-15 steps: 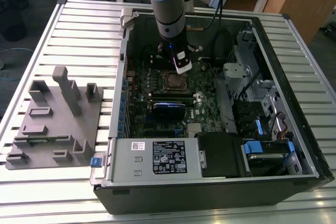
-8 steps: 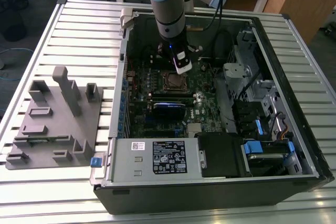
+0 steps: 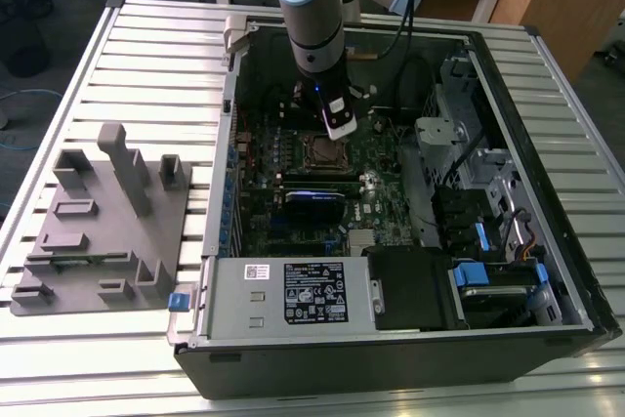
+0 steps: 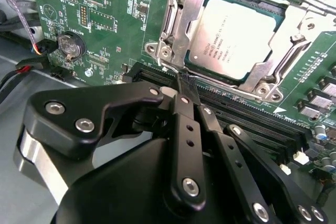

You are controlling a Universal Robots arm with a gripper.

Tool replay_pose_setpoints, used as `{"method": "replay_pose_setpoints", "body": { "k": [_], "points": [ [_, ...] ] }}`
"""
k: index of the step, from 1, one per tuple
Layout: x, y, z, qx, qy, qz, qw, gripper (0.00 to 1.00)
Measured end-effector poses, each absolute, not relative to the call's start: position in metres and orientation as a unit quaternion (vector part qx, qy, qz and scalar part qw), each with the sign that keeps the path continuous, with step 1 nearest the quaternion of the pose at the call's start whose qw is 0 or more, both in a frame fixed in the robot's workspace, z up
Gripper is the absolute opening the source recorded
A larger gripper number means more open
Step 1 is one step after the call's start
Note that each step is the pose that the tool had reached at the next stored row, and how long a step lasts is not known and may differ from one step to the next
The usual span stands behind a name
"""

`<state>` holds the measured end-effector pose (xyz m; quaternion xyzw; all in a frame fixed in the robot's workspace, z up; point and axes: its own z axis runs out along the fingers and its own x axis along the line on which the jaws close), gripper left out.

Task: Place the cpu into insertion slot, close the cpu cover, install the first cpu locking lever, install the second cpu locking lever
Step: 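Install the first cpu locking lever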

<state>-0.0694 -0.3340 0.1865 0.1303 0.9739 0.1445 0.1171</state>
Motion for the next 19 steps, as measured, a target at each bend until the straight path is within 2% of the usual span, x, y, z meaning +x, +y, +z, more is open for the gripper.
{"method": "replay_pose_setpoints", "body": {
  "k": [8, 19],
  "points": [
    [-0.0694, -0.3339, 0.1864, 0.132, 0.972, 0.157, 0.115, 0.11],
    [-0.0694, -0.3340, 0.1923, 0.132, 0.972, 0.158, 0.115, 0.11]
  ]
}}
